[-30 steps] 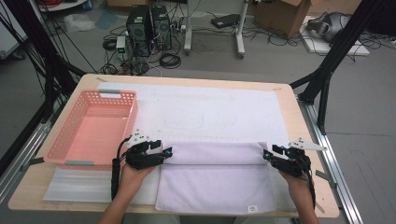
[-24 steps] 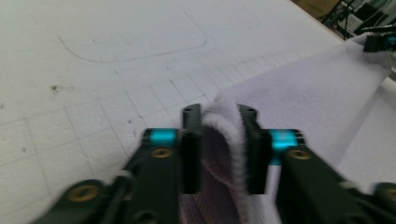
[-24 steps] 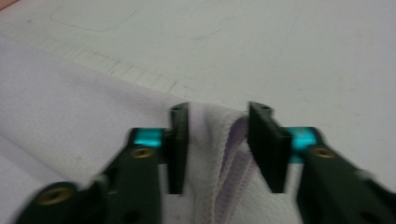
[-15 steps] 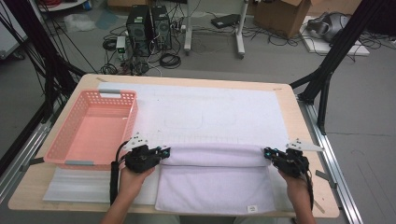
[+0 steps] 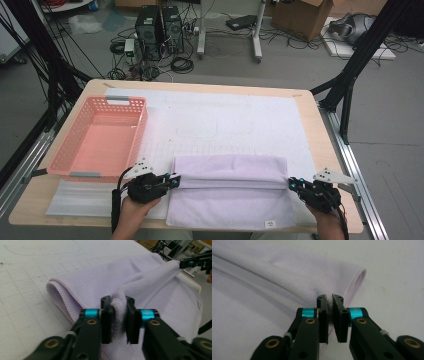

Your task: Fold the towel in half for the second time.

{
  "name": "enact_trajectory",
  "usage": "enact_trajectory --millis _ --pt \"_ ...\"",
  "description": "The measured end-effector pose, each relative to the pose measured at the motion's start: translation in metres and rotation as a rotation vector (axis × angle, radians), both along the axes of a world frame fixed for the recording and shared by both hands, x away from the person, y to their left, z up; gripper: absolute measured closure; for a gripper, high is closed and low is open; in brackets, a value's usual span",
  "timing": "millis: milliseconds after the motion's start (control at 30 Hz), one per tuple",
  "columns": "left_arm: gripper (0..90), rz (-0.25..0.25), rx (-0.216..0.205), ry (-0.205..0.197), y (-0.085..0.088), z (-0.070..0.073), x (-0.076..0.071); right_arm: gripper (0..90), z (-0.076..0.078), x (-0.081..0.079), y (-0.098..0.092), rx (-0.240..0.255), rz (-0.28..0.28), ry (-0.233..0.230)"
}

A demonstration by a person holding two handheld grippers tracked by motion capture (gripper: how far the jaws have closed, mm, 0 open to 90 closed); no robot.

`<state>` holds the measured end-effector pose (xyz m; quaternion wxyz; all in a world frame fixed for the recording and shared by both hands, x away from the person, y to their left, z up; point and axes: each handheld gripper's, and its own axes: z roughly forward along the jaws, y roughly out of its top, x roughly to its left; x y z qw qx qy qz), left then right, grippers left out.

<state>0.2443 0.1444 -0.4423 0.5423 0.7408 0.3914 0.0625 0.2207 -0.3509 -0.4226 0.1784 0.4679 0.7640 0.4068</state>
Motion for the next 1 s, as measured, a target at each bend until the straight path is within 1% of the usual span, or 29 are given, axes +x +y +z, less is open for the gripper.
enact_trajectory --millis 33,67,100,133,167,233,300,333,400,433,467,533,600,667,700,800,867,900,933,1000 --pt "61.2 0.013 0.002 0.001 0.001 0.000 0.000 71.1 -0.002 -0.001 -0.001 -0.012 -0.013 0.006" --pt "55.2 0.026 -0.001 -0.001 0.003 0.000 0.001 67.2 -0.002 -0.002 -0.002 -0.011 -0.028 0.003" --pt "51.0 0.047 -0.012 -0.006 0.004 0.000 0.001 63.8 -0.002 -0.002 -0.004 0.005 -0.030 -0.003" --pt "47.3 0.059 -0.025 -0.008 0.006 0.001 0.002 59.3 0.000 -0.001 -0.005 0.021 -0.042 -0.025" --pt "46.1 0.067 -0.035 -0.017 0.008 0.001 0.003 56.9 0.002 -0.001 -0.007 0.041 -0.053 -0.049" --pt "44.2 0.080 -0.047 -0.029 0.010 0.003 0.004 56.8 0.005 0.000 -0.009 0.077 -0.066 -0.082" --pt "43.8 0.088 -0.065 -0.044 0.011 0.005 0.005 57.3 0.007 0.003 -0.008 0.091 -0.070 -0.109" --pt "43.8 0.095 -0.067 -0.049 0.012 0.005 0.005 57.6 0.007 0.006 -0.006 0.097 -0.068 -0.112" --pt "43.7 0.100 -0.070 -0.052 0.013 0.006 0.005 58.6 0.006 0.011 0.000 0.082 -0.054 -0.114" --pt "43.7 0.105 -0.066 -0.056 0.013 0.006 0.005 58.9 0.004 0.014 0.004 0.067 -0.040 -0.102" --pt "43.7 0.112 -0.068 -0.056 0.013 0.006 0.004 59.7 0.002 0.015 0.009 0.036 -0.022 -0.094" --pt "43.6 0.119 -0.051 -0.050 0.012 0.006 0.005 60.6 -0.005 0.017 0.016 -0.038 0.006 -0.074" --pt "43.5 0.125 -0.016 -0.039 0.010 0.004 0.007 61.1 -0.012 0.017 0.019 -0.085 0.032 -0.040" --pt "43.2 0.123 0.009 -0.013 0.007 0.000 0.009 63.7 -0.019 0.015 0.021 -0.131 0.054 -0.011" --pt "43.3 0.117 0.024 0.002 0.006 -0.001 0.010 65.6 -0.020 0.013 0.019 -0.136 0.060 -0.019" --pt "43.3 0.119 0.073 0.019 0.003 -0.005 0.012 69.0 -0.019 0.008 0.013 -0.136 0.064 0.006" --pt "43.3 0.126 0.079 0.022 0.002 -0.006 0.013 68.8 -0.017 0.007 0.008 -0.118 0.061 0.026" --pt "43.2 0.129 0.084 0.021 0.002 -0.006 0.013 67.1 -0.016 0.007 0.005 -0.103 0.058 0.029" --pt "43.0 0.134 0.081 0.025 0.001 -0.006 0.015 64.3 -0.016 0.007 0.003 -0.086 0.049 0.021" --pt "41.9 0.139 0.083 0.033 -0.001 -0.006 0.020 58.5 -0.013 0.009 0.000 -0.061 0.030 -0.008"
